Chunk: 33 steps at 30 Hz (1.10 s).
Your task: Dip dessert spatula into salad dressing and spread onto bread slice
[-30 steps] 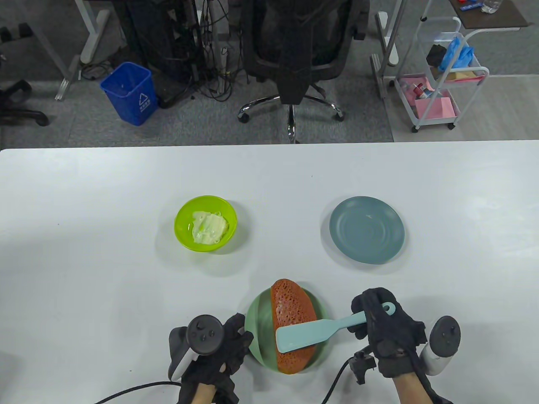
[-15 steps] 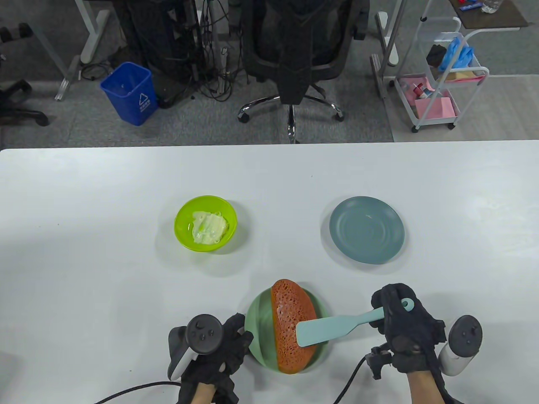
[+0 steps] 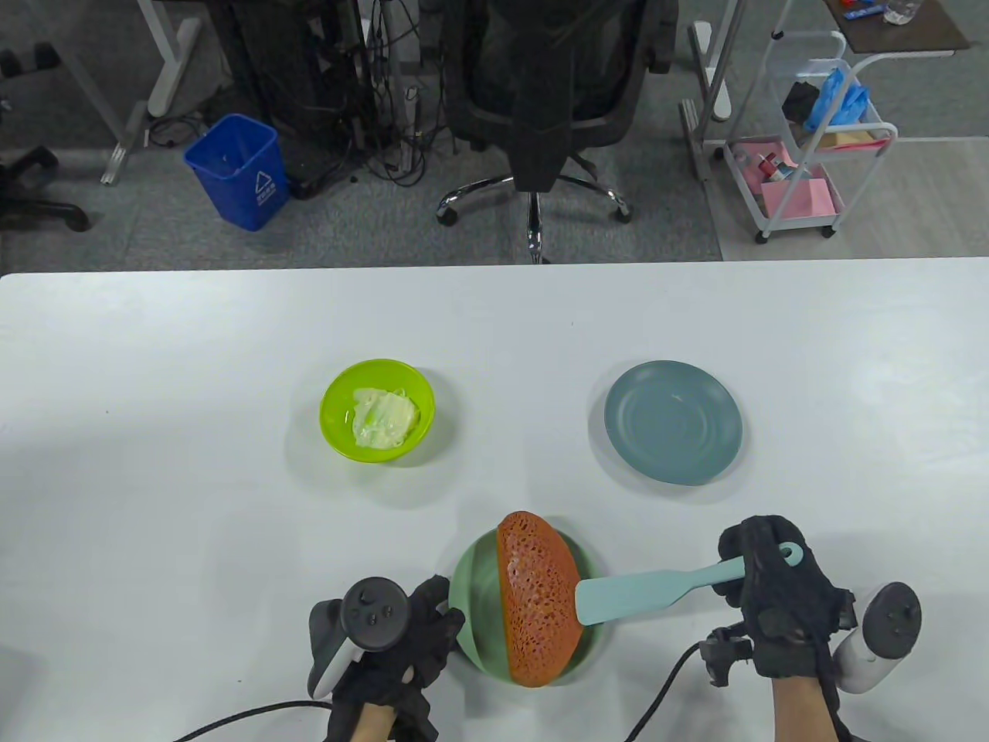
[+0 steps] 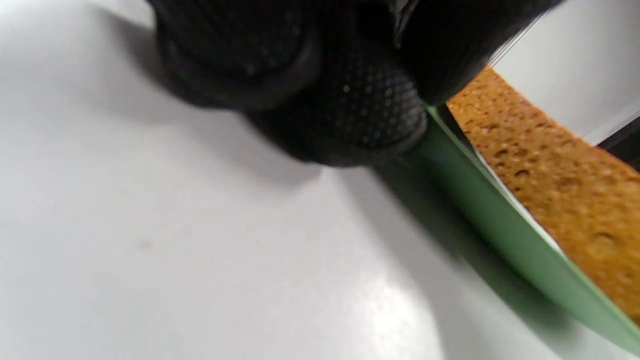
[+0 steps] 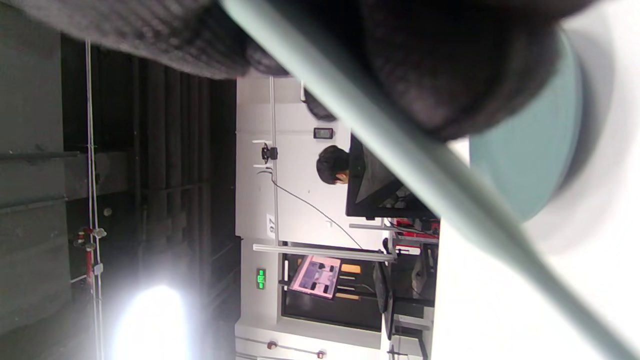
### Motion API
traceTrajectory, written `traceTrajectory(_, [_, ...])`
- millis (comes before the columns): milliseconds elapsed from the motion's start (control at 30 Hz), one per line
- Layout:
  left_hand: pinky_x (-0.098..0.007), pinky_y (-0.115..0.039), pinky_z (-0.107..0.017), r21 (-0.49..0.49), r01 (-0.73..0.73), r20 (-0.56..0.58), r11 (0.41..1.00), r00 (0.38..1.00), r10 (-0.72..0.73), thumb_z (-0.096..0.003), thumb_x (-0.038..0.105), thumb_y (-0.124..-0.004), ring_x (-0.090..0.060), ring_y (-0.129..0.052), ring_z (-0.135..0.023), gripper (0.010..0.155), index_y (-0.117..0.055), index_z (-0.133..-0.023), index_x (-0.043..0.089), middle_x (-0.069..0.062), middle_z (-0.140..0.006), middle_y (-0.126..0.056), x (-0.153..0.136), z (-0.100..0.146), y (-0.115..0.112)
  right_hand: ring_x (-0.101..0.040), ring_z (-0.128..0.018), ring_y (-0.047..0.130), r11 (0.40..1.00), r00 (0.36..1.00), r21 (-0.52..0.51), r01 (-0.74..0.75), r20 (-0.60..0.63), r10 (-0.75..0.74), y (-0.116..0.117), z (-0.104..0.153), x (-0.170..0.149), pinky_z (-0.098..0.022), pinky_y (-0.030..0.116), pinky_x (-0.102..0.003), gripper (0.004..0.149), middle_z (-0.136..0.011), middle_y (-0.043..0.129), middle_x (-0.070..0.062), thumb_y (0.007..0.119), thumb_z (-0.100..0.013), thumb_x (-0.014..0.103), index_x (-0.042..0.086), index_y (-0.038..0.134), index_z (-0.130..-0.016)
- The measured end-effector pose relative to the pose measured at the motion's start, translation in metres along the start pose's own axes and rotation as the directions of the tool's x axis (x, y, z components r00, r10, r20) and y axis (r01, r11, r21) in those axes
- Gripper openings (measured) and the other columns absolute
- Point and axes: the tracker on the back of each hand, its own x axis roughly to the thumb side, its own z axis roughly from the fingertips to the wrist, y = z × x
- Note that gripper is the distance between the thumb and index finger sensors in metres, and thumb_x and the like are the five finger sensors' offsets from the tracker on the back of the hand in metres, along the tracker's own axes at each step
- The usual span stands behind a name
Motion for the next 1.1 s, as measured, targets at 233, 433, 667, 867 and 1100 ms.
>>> traceTrajectory(233, [-0.026, -0.095, -0.028, 0.000, 0.000, 0.000, 1.000, 1.000, 0.000, -0.0620, 0.043, -0.079, -0.007, -0.108, -0.036, 0.059, -0.068, -0.108, 0.008, 0.006, -0.065, -0.100, 0.000, 0.000, 0.000, -0.036, -0.021, 0.101, 0.997, 0.997, 0.037, 0.072, 0.000, -0.072, 0.013, 0.003, -0.002, -0.010, 0.087, -0.034, 0.034, -0.062, 0.088, -0.017, 0.079, -0.060, 0.041, 0.009, 0.080, -0.073])
traceTrajectory(433, [-0.027, -0.095, -0.028, 0.000, 0.000, 0.002, 1.000, 1.000, 0.000, -0.0621, 0.043, -0.079, -0.008, -0.108, -0.036, 0.059, -0.069, -0.108, 0.008, 0.006, -0.065, -0.100, 0.000, 0.000, 0.000, -0.036, -0.022, 0.103, 0.990, 0.996, 0.107, 0.093, -0.023, -0.091, 0.032, 0.009, 0.000, -0.010, 0.089, -0.034, 0.035, -0.062, 0.088, -0.019, 0.079, -0.059, 0.041, 0.009, 0.081, -0.073])
traceTrajectory(667, [-0.027, -0.095, -0.028, 0.001, 0.002, 0.002, 1.000, 1.000, -0.002, -0.0620, 0.043, -0.079, -0.008, -0.108, -0.036, 0.059, -0.068, -0.108, 0.008, 0.006, -0.065, -0.100, 0.000, 0.000, 0.000, -0.037, -0.024, 0.103, 0.980, 0.999, 0.197, 0.020, -0.042, -0.012, 0.053, 0.015, -0.004, -0.011, 0.091, -0.034, 0.036, -0.064, 0.087, -0.021, 0.078, -0.060, 0.040, 0.007, 0.080, -0.074])
traceTrajectory(867, [-0.027, -0.095, -0.028, 0.000, 0.000, 0.002, 1.000, 1.000, 0.000, -0.0621, 0.042, -0.079, -0.008, -0.108, -0.036, 0.059, -0.068, -0.108, 0.008, 0.006, -0.065, -0.100, 0.000, 0.000, 0.000, -0.038, -0.024, 0.103, 0.976, 0.999, 0.215, -0.026, -0.033, 0.034, 0.062, 0.019, -0.004, -0.011, 0.090, -0.035, 0.035, -0.064, 0.087, -0.021, 0.076, -0.060, 0.039, 0.007, 0.079, -0.074])
traceTrajectory(1100, [-0.027, -0.095, -0.028, -0.001, -0.001, 0.001, 1.000, 1.000, 0.001, -0.0620, 0.043, -0.080, -0.007, -0.108, -0.036, 0.058, -0.068, -0.108, 0.008, 0.006, -0.065, -0.100, 0.000, 0.000, 0.000, -0.038, -0.025, 0.101, 0.977, 0.997, 0.200, -0.078, -0.004, 0.080, 0.056, 0.019, 0.004, -0.012, 0.086, -0.037, 0.035, -0.064, 0.086, -0.020, 0.073, -0.061, 0.039, 0.007, 0.079, -0.073])
